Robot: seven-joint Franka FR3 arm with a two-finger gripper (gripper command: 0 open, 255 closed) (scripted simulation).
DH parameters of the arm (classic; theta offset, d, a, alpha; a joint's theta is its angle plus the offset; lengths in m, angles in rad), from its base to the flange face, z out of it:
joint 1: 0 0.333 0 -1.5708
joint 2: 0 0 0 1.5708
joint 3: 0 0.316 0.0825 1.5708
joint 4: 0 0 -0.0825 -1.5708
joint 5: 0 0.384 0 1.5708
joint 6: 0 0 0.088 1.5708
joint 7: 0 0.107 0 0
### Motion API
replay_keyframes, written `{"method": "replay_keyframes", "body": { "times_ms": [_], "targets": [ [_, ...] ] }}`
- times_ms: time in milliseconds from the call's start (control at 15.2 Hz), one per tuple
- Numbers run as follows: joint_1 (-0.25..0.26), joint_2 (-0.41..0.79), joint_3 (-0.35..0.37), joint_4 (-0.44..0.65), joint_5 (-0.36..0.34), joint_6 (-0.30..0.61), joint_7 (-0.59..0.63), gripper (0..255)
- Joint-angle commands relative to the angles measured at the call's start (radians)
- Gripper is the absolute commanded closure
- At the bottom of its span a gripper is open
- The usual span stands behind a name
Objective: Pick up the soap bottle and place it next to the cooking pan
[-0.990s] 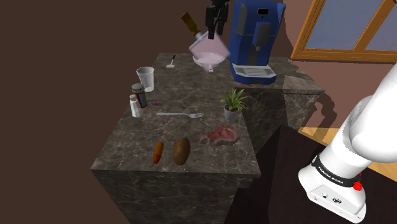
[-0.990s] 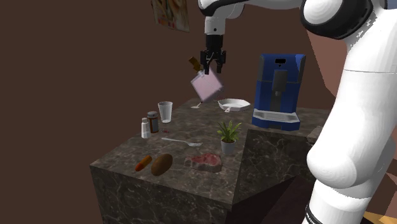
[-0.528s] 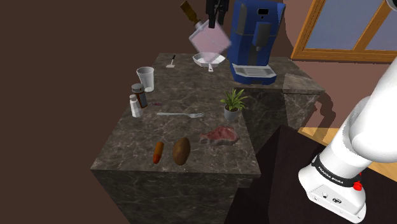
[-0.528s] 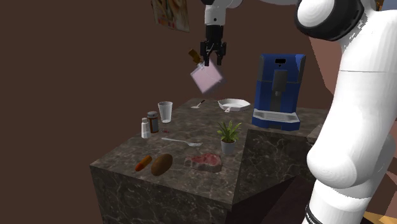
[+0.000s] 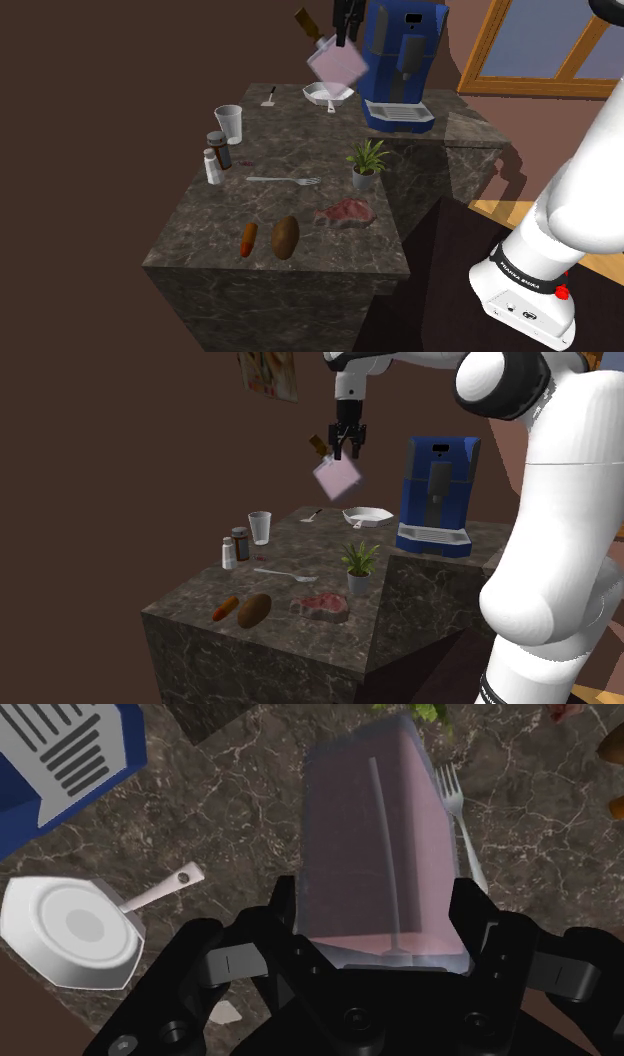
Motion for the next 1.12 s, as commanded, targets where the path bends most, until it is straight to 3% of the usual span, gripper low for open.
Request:
{"method": "replay_keyframes", "body": {
  "times_ms": [0, 594, 1056],
  "targets": [
    [-0.019, 0.03, -0.015, 0.004, 0.002, 0.026, -0.035, 255],
    [-0.12, 0.191, -0.075, 0.084, 0.024, 0.104, -0.194, 255],
    [-0.207, 0.382, -0.103, 0.261, 0.051, 0.116, -0.301, 255]
  ]
}}
